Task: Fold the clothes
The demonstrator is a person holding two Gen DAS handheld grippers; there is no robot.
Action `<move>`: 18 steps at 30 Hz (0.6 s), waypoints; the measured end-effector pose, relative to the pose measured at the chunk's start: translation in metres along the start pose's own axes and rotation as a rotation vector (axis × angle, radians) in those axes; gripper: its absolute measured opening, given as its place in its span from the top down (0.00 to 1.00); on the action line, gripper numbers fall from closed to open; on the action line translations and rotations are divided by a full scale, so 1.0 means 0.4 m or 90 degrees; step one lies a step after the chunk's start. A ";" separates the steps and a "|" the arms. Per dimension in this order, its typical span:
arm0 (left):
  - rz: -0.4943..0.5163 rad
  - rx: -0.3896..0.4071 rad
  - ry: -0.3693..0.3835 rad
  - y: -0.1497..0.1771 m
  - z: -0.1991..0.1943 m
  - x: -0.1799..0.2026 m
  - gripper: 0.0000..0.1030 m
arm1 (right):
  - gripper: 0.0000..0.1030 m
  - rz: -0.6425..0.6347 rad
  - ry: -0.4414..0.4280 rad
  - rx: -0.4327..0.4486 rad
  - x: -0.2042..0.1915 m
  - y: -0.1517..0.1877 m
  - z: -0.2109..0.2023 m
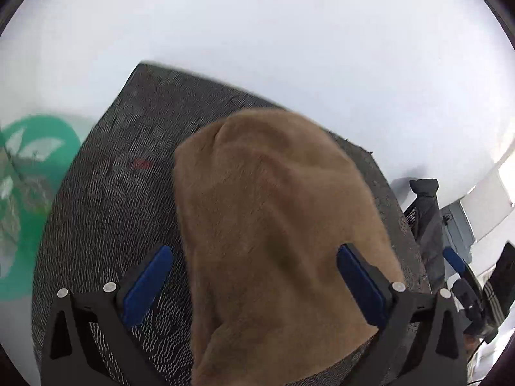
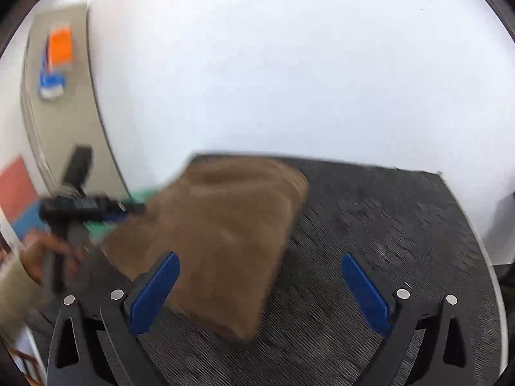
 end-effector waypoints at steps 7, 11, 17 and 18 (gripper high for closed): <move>0.054 -0.004 0.015 -0.093 0.035 0.077 0.00 | 0.01 -0.115 -0.108 -0.024 -0.164 -0.032 0.157; 0.099 -0.005 -0.032 -0.131 0.084 0.122 0.00 | 0.01 -0.115 -0.107 -0.086 -0.175 -0.005 0.246; 0.145 -0.005 -0.108 -0.082 0.138 0.110 0.00 | 0.01 -0.093 -0.118 -0.104 -0.157 0.034 0.271; 0.145 -0.008 -0.117 -0.074 0.147 0.103 0.00 | 0.01 -0.099 -0.115 -0.108 -0.161 0.040 0.274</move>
Point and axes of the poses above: each gripper's, at about its wrist camera, not at the fingertips, and z roughly the way its jaws point, x to its right, y to its underside, the point moved 2 cm from there along z, roughly the way its jaws point, and after that the axes turned 12 degrees about -z, right-handed, at the moved point
